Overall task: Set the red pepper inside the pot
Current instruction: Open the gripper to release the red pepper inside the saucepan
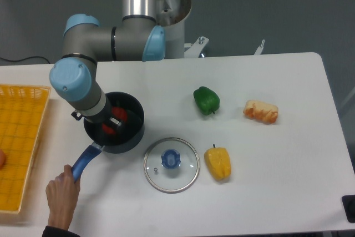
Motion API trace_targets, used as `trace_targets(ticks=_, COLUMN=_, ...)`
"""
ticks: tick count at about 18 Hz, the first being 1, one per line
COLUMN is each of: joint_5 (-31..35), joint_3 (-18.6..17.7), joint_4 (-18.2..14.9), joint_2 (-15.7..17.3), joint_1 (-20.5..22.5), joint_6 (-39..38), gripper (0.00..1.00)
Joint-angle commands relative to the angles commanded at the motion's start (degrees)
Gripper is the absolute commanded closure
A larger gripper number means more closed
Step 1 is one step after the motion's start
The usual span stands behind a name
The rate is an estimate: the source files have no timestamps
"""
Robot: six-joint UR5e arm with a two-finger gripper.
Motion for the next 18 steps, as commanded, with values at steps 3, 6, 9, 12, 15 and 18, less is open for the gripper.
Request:
trace_targets(ticks=3, joint_5=0.09, joint_3=-0.09, joint_4=0.00, joint_2=-0.18, joint_1=0.00, joint_6=-0.09, gripper=0.54)
trace_targets(ticks=6, joint_5=0.00, joint_3=-0.09, joint_4=0.09, joint_2=-0.26, joint_1=0.00, joint_6=-0.09, gripper=0.51)
trace_targets(ticks=9, joint_5=0.00, joint_3=-0.09, joint_4=0.09, joint_2=-0.35, joint_1=0.00, joint_6=-0.09, gripper=0.51)
trace_targets(ticks=12, joint_5=0.09, joint_3=-0.09, joint_4=0.09, joint_2=-0.61, joint_1=-0.09, joint_6=-0.18, gripper=0.51)
trace_targets(ticks=15, joint_5=0.09, joint_3=-0.09, joint_4=0.18, joint_2=-0.96, joint_1=-0.26, joint_6=-0.35, gripper=0.51)
trace_targets(ticks=18, joint_5=0.18, joint_3=-0.09, joint_4=0.18, joint_2=-1.14, joint_1=-0.53, joint_6=-0.62, gripper=0.51)
